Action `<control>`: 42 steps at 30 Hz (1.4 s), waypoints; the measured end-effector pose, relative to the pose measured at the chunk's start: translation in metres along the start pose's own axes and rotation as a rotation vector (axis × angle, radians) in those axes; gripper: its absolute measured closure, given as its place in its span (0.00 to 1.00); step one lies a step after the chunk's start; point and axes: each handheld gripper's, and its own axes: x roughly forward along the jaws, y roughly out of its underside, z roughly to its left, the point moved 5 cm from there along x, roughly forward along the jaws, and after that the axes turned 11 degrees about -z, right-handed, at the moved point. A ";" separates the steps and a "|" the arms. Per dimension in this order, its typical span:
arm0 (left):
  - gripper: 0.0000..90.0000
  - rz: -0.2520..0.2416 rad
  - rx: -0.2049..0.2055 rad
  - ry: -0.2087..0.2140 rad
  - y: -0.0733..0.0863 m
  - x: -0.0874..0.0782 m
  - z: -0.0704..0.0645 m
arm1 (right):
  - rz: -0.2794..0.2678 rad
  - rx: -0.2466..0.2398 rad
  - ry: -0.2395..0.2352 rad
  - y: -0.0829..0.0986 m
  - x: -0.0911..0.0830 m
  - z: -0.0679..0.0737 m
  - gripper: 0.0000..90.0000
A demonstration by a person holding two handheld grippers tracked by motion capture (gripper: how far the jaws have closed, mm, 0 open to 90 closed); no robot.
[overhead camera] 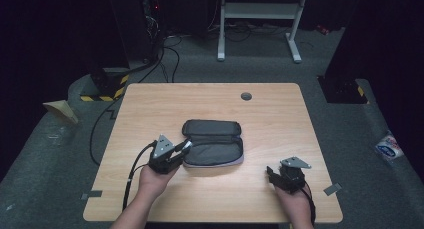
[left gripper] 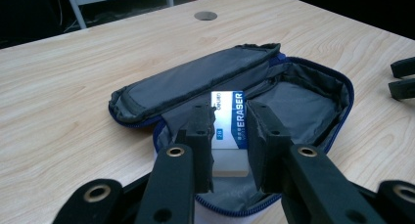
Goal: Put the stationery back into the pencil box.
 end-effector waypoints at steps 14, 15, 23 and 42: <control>0.81 0.014 0.000 0.015 -0.010 0.016 -0.005 | 0.000 0.000 0.000 0.000 0.000 0.000 0.43; 0.81 0.021 -0.004 0.014 -0.009 0.018 -0.005 | 0.000 0.000 0.000 0.000 0.000 0.000 0.43; 0.81 0.074 -0.029 -0.002 0.005 0.031 0.002 | 0.000 0.000 0.000 0.000 0.000 0.000 0.43; 0.81 0.181 0.006 -0.028 0.026 0.049 0.002 | -0.001 0.000 -0.001 0.000 0.000 0.000 0.43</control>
